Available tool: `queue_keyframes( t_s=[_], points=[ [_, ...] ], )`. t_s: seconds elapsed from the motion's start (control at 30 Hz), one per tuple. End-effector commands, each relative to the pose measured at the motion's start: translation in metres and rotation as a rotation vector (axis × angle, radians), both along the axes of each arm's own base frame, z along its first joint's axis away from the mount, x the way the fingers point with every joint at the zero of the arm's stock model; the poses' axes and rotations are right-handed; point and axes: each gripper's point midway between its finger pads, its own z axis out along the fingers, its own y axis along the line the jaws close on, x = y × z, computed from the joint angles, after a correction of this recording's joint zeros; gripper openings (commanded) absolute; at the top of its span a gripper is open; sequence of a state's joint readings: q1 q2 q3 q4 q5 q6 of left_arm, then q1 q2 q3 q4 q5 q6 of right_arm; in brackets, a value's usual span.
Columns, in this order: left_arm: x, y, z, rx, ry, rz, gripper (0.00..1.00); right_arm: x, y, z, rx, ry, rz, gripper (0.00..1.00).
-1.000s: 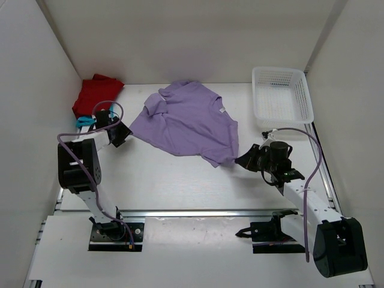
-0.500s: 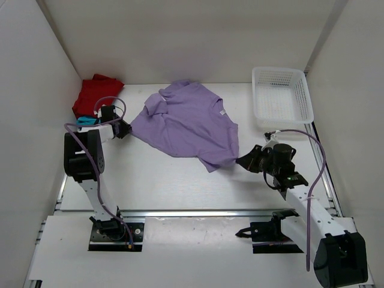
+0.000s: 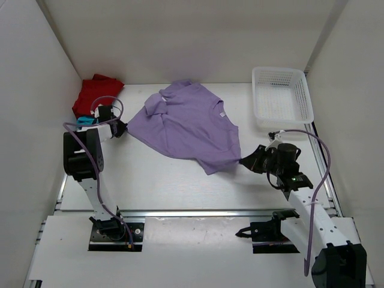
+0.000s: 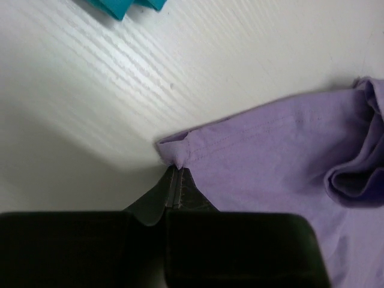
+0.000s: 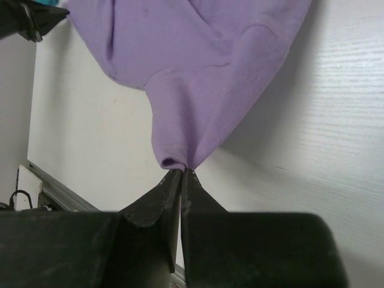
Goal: Fold and stack the t-shirts
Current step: Flatten out the tshirt
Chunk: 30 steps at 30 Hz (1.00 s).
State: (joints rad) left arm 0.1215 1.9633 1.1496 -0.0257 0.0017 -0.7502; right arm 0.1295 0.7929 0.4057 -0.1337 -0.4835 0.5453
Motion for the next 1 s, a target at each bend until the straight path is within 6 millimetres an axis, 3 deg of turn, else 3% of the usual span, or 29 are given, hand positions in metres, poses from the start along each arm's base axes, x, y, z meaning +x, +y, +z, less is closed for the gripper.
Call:
queue_keyframes(
  t_s=[0.0, 0.07, 0.1, 0.13, 0.17, 0.2, 0.23, 0.27, 0.3, 0.33, 0.4, 0.43, 0.47, 0.5, 0.53, 0.57, 0.6, 0.63, 0.7, 0.77, 0.8, 0.83, 0.87, 0.9, 0.93, 0.97],
  points=[
    [-0.001, -0.016, 0.061, 0.023, -0.131, -0.080, 0.00, 0.013, -0.004, 0.050, -0.026, -0.128, -0.012, 0.00],
    [-0.006, -0.028, 0.108, 0.029, -0.220, -0.144, 0.00, 0.019, -0.009, 0.088, -0.071, -0.205, -0.034, 0.00],
    [-0.007, -0.045, 0.129, 0.024, -0.255, -0.211, 0.00, 0.018, -0.013, 0.094, -0.094, -0.196, -0.062, 0.00],
    [-0.016, -0.057, 0.155, 0.018, -0.294, -0.260, 0.00, 0.019, -0.015, 0.116, -0.127, -0.235, -0.077, 0.01],
    [-0.026, -0.062, 0.188, 0.033, -0.346, -0.294, 0.00, 0.018, -0.014, 0.151, -0.138, -0.312, -0.076, 0.00],
    [-0.030, -0.071, 0.210, 0.064, -0.386, -0.330, 0.00, 0.019, -0.023, 0.155, -0.175, -0.295, -0.123, 0.00],
    [-0.042, -0.078, 0.252, 0.089, -0.456, -0.361, 0.00, 0.019, -0.028, 0.180, -0.213, -0.333, -0.153, 0.00],
    [-0.056, -0.078, 0.277, 0.098, -0.493, -0.367, 0.00, 0.014, -0.032, 0.219, -0.222, -0.406, -0.177, 0.00],
    [-0.064, -0.079, 0.300, 0.111, -0.534, -0.377, 0.00, 0.015, -0.033, 0.230, -0.238, -0.415, -0.186, 0.00],
    [-0.081, -0.082, 0.341, 0.107, -0.622, -0.383, 0.00, 0.011, -0.034, 0.265, -0.244, -0.470, -0.203, 0.00],
    [-0.116, -0.086, 0.398, 0.101, -0.752, -0.413, 0.00, -0.003, -0.043, 0.340, -0.241, -0.613, -0.257, 0.00],
    [-0.125, -0.078, 0.424, 0.091, -0.806, -0.390, 0.00, 0.003, -0.045, 0.345, -0.270, -0.600, -0.279, 0.00],
    [-0.138, -0.071, 0.439, 0.092, -0.839, -0.372, 0.00, -0.011, -0.049, 0.383, -0.252, -0.681, -0.292, 0.00],
    [-0.152, -0.073, 0.463, 0.089, -0.890, -0.380, 0.00, -0.013, -0.045, 0.414, -0.234, -0.738, -0.286, 0.00],
    [-0.158, -0.068, 0.482, 0.099, -0.929, -0.362, 0.00, -0.003, -0.039, 0.418, -0.256, -0.729, -0.278, 0.00],
    [-0.164, -0.065, 0.488, 0.105, -0.932, -0.346, 0.00, -0.012, -0.039, 0.445, -0.245, -0.783, -0.282, 0.00],
    [-0.170, -0.064, 0.502, 0.119, -0.953, -0.337, 0.00, -0.012, -0.025, 0.464, -0.236, -0.821, -0.240, 0.00],
    [-0.175, -0.066, 0.514, 0.129, -0.976, -0.344, 0.00, 0.003, -0.015, 0.467, -0.265, -0.813, -0.247, 0.00],
    [-0.171, -0.062, 0.514, 0.139, -0.952, -0.329, 0.00, 0.001, -0.001, 0.496, -0.257, -0.885, -0.248, 0.00],
    [-0.170, -0.062, 0.515, 0.149, -0.956, -0.331, 0.00, 0.025, 0.010, 0.498, -0.297, -0.913, -0.252, 0.00],
    [-0.165, -0.057, 0.512, 0.148, -0.943, -0.307, 0.00, 0.037, 0.005, 0.501, -0.290, -0.938, -0.233, 0.00],
    [-0.161, -0.056, 0.506, 0.156, -0.932, -0.310, 0.00, 0.055, 0.004, 0.496, -0.283, -0.929, -0.204, 0.00],
    [-0.152, -0.056, 0.494, 0.142, -0.911, -0.304, 0.00, 0.081, -0.011, 0.487, -0.228, -0.907, -0.152, 0.01],
    [-0.140, -0.052, 0.478, 0.139, -0.876, -0.298, 0.00, 0.106, -0.026, 0.471, -0.180, -0.859, -0.121, 0.00],
    [-0.133, -0.047, 0.471, 0.148, -0.860, -0.281, 0.00, 0.124, -0.029, 0.453, -0.174, -0.812, -0.117, 0.00],
    [-0.123, -0.049, 0.450, 0.143, -0.823, -0.284, 0.00, 0.150, -0.032, 0.434, -0.180, -0.768, -0.104, 0.00]
  ],
)
